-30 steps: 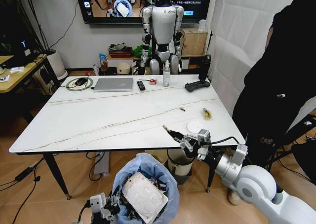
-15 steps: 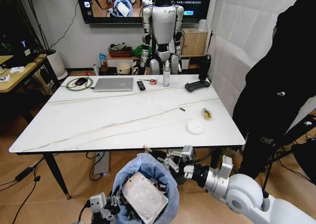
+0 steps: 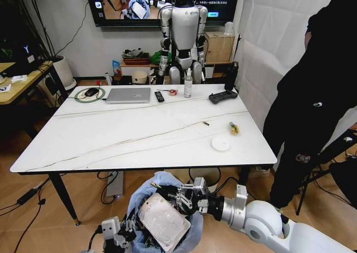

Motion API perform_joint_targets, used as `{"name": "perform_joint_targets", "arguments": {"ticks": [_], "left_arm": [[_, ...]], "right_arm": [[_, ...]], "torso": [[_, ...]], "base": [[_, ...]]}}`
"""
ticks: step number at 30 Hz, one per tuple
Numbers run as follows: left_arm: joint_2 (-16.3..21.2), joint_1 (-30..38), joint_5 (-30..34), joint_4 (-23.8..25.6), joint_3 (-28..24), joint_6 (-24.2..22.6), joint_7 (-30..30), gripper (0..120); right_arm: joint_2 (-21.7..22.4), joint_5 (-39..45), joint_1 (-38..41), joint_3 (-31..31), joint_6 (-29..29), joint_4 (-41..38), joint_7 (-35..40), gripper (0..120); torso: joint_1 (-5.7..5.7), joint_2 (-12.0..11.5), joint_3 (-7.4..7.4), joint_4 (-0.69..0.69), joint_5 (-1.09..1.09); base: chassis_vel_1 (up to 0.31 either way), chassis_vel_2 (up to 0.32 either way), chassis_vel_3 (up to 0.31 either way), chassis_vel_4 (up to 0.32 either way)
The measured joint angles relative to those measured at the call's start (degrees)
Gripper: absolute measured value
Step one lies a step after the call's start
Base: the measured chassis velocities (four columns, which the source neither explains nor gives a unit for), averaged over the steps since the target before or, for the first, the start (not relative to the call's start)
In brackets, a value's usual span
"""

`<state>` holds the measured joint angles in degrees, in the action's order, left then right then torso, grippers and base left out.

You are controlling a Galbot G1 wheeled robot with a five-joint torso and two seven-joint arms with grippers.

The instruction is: Pick up the trash bin and place the trash from the table into it.

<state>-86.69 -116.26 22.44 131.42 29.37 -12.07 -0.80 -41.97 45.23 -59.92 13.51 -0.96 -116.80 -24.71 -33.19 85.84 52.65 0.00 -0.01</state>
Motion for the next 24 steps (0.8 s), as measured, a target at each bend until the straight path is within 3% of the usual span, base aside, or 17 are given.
{"name": "perform_joint_targets", "arguments": {"ticks": [16, 24], "left_arm": [[-0.07, -0.03, -0.09, -0.1, -0.21, -0.05, -0.01, 0], [0.0, -0.02, 0.01, -0.09, -0.34, -0.1, -0.14, 0]], "right_arm": [[0.21, -4.02, -1.56, -1.14, -0.94, 2.24, -0.44, 0], [1.37, -7.66, -3.17, -2.91, -2.15, 3.39, -0.53, 27]], "torso": [[0.0, 0.0, -0.01, 0.0, 0.01], [0.0, 0.0, -0.01, -0.01, 0.01]], "base": [[0.0, 0.0, 0.0, 0.0], [0.0, 0.0, 0.0, 0.0]]}}
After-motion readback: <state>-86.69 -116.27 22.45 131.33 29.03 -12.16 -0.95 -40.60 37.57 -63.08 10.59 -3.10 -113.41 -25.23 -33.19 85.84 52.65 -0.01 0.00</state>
